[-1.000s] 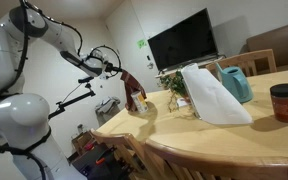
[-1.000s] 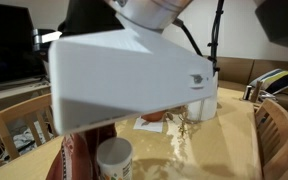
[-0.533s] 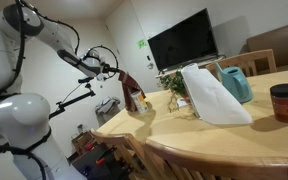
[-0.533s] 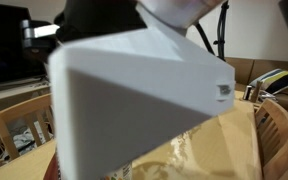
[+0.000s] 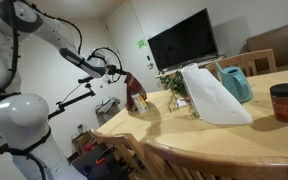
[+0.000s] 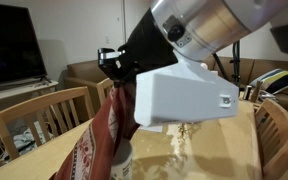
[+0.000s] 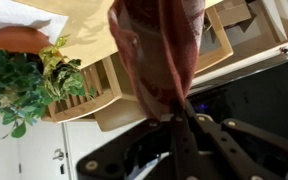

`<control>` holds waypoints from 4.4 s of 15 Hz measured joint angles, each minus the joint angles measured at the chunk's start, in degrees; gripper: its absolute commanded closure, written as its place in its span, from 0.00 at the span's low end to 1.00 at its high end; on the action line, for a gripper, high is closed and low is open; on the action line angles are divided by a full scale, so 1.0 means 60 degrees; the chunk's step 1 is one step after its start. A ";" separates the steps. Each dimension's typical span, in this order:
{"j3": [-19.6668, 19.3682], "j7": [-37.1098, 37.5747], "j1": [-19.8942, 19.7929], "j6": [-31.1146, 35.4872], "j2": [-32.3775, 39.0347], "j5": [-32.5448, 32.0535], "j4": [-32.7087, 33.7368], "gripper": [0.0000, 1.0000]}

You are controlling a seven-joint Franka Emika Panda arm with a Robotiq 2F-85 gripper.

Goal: Place the towel over the white container on the left

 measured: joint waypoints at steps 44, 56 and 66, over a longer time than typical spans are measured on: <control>0.0321 -0.4438 -0.0800 0.0095 0.1253 0.5219 0.0522 0.00; 0.0524 -0.4402 -0.1874 0.5128 0.2117 0.5665 0.0757 0.00; 0.3608 -0.4948 -0.4677 0.6057 0.3459 0.6474 0.0599 0.00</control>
